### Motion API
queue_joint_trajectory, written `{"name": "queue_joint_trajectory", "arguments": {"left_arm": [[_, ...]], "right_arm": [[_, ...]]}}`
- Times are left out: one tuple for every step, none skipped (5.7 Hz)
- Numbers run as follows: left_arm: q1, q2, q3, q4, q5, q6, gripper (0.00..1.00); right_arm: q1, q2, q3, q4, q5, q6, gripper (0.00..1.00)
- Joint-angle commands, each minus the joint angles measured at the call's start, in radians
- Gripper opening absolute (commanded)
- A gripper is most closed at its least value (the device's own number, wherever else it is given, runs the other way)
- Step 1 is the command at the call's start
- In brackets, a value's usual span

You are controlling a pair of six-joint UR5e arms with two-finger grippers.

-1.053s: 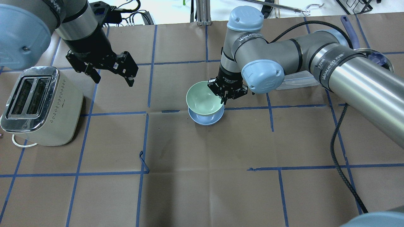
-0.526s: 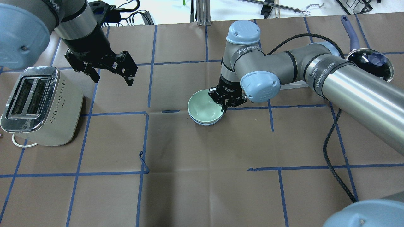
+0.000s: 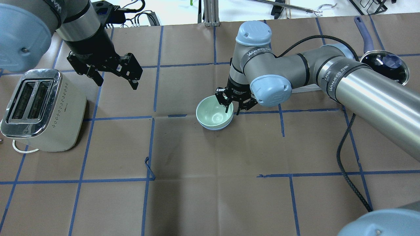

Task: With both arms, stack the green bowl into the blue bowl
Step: 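Open the right gripper and lift it away from the stacked bowls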

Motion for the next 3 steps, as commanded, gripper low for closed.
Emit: {"name": "queue_joint_trajectory", "arguments": {"left_arm": [[0.0,0.0,0.0,0.0,0.0,0.0,0.98],[0.0,0.0,0.0,0.0,0.0,0.0,0.98],[0.0,0.0,0.0,0.0,-0.003,0.002,0.98]], "right_arm": [[-0.011,-0.031,-0.098,0.137,-0.002,-0.003,1.0],[-0.02,-0.074,-0.149,0.266,-0.017,-0.043,1.0],[-0.061,-0.147,-0.16,0.368,-0.061,-0.134,1.0]]}}
